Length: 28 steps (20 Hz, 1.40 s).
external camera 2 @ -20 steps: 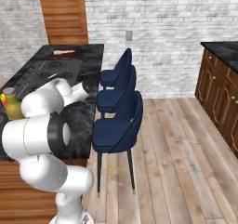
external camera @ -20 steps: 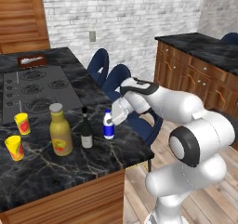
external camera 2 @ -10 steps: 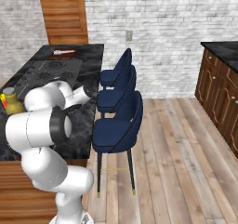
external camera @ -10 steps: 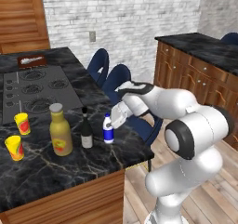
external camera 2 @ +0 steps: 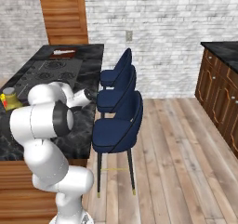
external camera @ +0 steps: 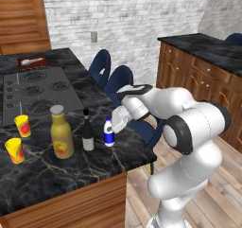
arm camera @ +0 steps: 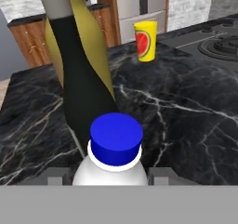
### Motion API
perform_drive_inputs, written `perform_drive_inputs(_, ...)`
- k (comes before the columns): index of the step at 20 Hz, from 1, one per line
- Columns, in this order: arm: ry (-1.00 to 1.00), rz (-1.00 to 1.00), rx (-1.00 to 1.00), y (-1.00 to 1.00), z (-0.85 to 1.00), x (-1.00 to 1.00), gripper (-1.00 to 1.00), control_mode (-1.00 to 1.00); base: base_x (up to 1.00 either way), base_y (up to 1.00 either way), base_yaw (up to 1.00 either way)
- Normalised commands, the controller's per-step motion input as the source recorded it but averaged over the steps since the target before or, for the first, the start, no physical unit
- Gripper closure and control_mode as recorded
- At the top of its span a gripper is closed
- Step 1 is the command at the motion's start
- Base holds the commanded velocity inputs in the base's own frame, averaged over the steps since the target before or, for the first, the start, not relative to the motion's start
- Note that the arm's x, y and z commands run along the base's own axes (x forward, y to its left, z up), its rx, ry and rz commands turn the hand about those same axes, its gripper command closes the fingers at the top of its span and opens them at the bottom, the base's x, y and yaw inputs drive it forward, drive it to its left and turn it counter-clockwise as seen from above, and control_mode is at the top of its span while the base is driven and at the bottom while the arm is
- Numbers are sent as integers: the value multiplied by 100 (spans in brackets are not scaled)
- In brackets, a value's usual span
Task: Place the drinks on the dining counter in a tight cluster.
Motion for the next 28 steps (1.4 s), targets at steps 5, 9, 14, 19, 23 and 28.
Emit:
perform_drive_inputs(5,-13,0,0,7,-25,5,100,-100,0,0,0)
perform_drive_inputs(9,-19,0,0,10,-15,5,100,-100,0,0,0)
perform_drive_inputs(14,-5,0,-1,12,0,10,100,-100,0,0,0)
perform_drive_inputs(19,0,-1,-2,18,-1,18,100,-100,0,0,0)
perform_drive_inputs(23,0,0,-1,7,-15,13,100,-100,0,0,0)
perform_drive_inputs(28,0,0,-1,1,-25,2,100,-100,0,0,0)
